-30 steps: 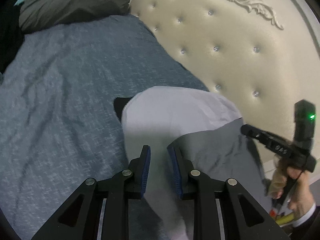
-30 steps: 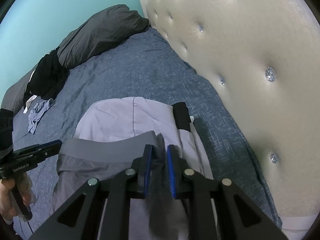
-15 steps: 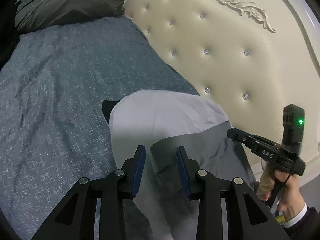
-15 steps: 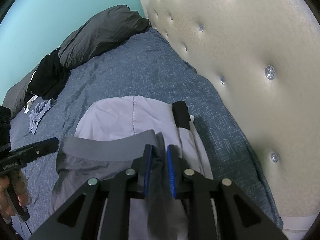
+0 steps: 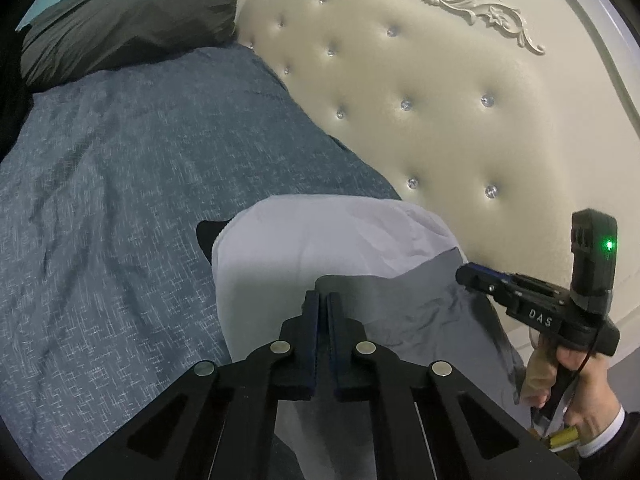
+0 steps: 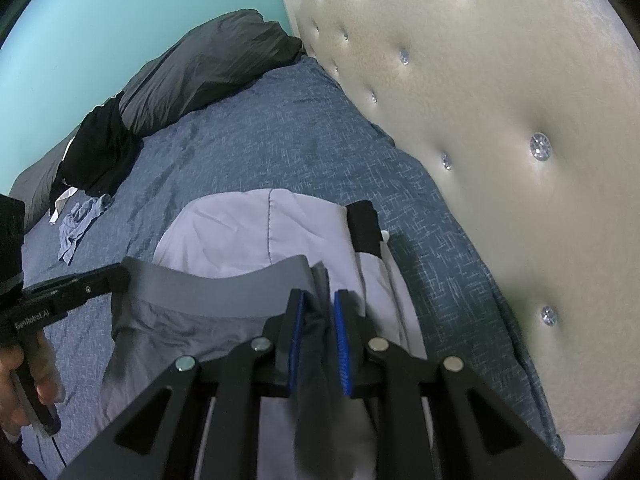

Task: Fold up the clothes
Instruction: 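Lower the folded grey briefs with both grippers onto the white pillow, then open both grippers to release the briefs on the pillow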

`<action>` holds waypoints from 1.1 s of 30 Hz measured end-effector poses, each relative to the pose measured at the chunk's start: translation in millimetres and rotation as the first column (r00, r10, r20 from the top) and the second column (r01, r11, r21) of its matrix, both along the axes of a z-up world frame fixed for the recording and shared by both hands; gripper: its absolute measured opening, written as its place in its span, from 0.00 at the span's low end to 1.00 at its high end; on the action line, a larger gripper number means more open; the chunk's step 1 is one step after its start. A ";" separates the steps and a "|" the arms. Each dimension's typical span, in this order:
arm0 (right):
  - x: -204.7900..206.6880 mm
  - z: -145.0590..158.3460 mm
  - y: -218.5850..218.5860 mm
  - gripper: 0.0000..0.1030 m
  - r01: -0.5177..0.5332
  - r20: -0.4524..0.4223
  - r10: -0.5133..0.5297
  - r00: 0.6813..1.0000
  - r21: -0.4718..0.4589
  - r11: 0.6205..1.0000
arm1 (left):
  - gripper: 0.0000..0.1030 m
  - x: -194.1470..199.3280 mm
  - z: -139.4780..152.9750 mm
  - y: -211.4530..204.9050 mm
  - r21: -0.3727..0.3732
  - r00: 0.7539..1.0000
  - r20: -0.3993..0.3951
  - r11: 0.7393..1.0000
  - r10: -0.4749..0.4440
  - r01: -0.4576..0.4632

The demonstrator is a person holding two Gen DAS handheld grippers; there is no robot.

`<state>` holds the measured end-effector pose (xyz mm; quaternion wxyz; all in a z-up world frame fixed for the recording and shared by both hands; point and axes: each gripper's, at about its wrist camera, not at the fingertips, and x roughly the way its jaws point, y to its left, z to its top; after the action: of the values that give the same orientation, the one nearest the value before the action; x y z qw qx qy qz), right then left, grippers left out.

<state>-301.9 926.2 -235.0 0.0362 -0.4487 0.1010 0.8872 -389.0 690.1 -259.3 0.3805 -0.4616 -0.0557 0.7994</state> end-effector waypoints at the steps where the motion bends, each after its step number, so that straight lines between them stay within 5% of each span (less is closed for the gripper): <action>1: 0.3 -0.1 0.2 0.14 0.000 0.000 0.000 1.000 0.000 1.000 | 0.03 -1.3 1.0 0.5 -0.001 1.000 -0.002 1.000 0.006 -0.006; 16: 7.8 1.6 1.2 0.14 0.014 -0.011 -0.014 1.000 -0.004 1.000 | 0.05 -10.4 -8.1 -0.5 -0.040 0.999 0.028 0.999 0.029 -0.028; 33: 29.5 33.5 -4.7 0.15 0.056 -0.054 -0.056 0.997 0.004 0.998 | 0.22 9.2 19.2 -33.7 -0.099 0.997 -0.030 0.993 0.069 -0.071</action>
<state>-272.4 921.5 -201.5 0.0595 -0.4216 0.1120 0.8978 -379.8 656.4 -240.1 0.3295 -0.4670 -0.0268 0.8201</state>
